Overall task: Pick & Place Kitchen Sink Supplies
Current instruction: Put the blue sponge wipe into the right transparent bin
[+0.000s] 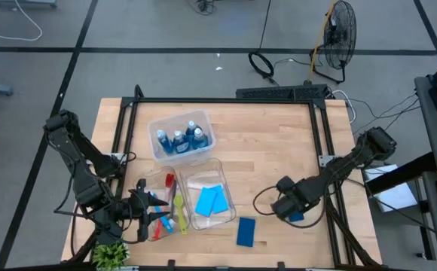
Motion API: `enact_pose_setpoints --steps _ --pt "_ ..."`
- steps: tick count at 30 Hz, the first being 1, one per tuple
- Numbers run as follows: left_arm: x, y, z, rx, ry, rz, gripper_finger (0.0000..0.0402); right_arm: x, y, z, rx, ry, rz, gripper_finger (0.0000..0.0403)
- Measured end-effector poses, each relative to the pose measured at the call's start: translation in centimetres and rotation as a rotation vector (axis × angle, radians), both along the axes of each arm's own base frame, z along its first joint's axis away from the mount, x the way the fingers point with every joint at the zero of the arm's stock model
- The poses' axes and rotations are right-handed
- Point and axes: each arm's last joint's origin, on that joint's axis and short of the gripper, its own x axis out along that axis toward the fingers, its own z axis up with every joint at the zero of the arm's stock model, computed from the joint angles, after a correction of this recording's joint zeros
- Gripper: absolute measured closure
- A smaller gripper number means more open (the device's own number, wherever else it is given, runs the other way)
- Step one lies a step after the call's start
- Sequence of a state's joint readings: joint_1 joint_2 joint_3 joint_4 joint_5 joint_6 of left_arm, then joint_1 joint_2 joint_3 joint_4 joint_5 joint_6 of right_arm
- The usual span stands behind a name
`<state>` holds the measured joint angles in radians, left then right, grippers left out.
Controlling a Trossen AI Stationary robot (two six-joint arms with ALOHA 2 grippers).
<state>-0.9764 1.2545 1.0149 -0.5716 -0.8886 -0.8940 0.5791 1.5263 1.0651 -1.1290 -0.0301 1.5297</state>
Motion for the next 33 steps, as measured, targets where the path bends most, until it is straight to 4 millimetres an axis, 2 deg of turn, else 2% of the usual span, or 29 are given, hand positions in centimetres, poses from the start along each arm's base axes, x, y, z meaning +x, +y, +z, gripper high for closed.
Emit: enact_pose_setpoints --steps 3,6,9,13,18,23,33 --pt "0.0 0.0 0.0 0.000 0.000 0.000 0.0270 -0.2 0.2 -1.1 -0.010 -0.059 -0.016 0.0137" --pt "0.0 0.0 0.0 0.000 0.000 0.000 0.0270 -0.4 0.3 -3.1 0.056 -0.097 0.021 0.0137" --pt "0.0 0.0 0.0 0.000 0.000 0.000 0.0270 -1.4 -0.1 -5.1 0.119 -0.045 -0.035 0.0138" --pt "0.0 0.0 0.0 0.000 0.000 0.000 0.0270 -2.8 -0.9 -6.8 0.143 0.049 -0.119 0.0138" --pt "0.0 0.0 0.0 0.000 0.000 0.000 0.0270 -2.9 -1.2 -7.5 0.138 0.014 -0.089 0.0138" --pt "0.0 0.0 0.0 0.000 0.000 0.000 0.0270 -1.9 -1.5 -7.5 0.195 -0.070 0.104 0.0138" --pt "0.0 0.0 0.0 0.001 0.000 0.000 0.0270 -2.0 -1.7 -7.6 0.203 -0.064 0.383 0.0138"
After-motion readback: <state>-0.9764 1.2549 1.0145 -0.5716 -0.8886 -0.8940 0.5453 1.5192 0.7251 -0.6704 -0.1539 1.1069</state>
